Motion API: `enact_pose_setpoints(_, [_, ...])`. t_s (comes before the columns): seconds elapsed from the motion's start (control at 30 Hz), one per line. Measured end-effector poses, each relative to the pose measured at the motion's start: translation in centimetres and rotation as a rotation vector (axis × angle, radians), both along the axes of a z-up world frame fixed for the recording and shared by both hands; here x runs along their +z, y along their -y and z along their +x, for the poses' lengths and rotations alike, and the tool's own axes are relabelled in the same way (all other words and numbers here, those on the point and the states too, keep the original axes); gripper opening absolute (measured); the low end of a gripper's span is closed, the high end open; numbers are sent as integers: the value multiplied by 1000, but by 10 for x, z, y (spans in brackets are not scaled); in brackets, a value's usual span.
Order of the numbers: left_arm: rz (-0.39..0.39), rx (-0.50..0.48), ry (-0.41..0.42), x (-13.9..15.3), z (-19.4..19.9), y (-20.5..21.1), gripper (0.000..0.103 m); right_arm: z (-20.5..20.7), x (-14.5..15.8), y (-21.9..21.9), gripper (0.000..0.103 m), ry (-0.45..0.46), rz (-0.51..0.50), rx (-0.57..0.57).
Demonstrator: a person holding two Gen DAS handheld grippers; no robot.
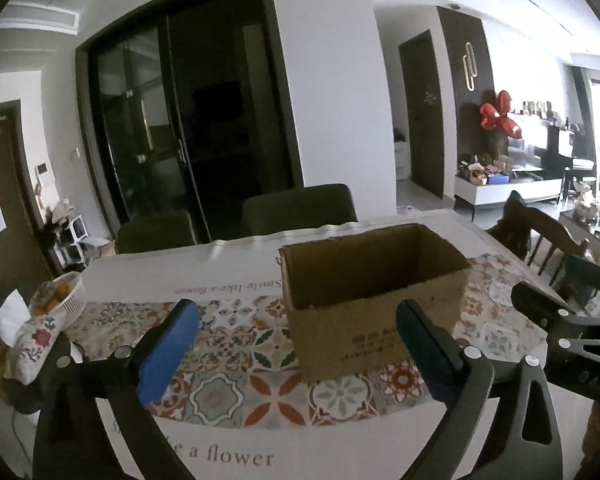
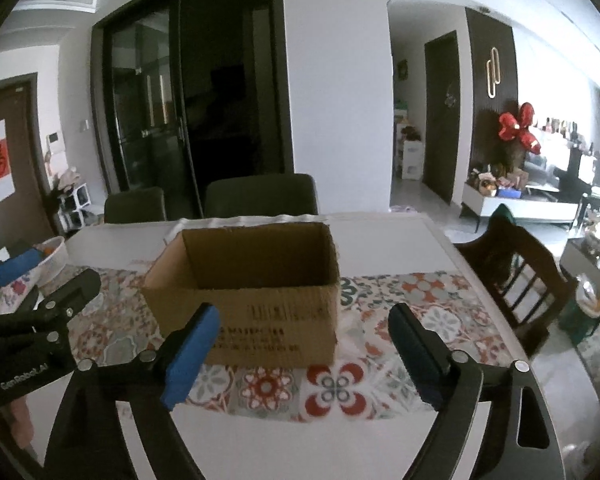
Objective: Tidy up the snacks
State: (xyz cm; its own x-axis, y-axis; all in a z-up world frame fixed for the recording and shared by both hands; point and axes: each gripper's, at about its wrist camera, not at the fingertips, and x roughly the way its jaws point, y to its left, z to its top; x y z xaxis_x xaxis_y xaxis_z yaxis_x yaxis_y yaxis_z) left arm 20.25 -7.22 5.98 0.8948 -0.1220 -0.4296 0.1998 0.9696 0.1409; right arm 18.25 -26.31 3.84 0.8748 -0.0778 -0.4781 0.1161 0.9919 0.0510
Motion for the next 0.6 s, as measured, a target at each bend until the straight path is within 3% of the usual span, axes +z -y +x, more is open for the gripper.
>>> enact_pose_setpoints(0.4, [-64, -19, 19, -1, -70, -19, 103, -76, 0, -8, 95, 31, -19, -55])
enact_pose_setpoints(0.6, [-56, -23, 25, -2, -89, -22, 103, -100, -3, -13, 95, 30, -7, -57])
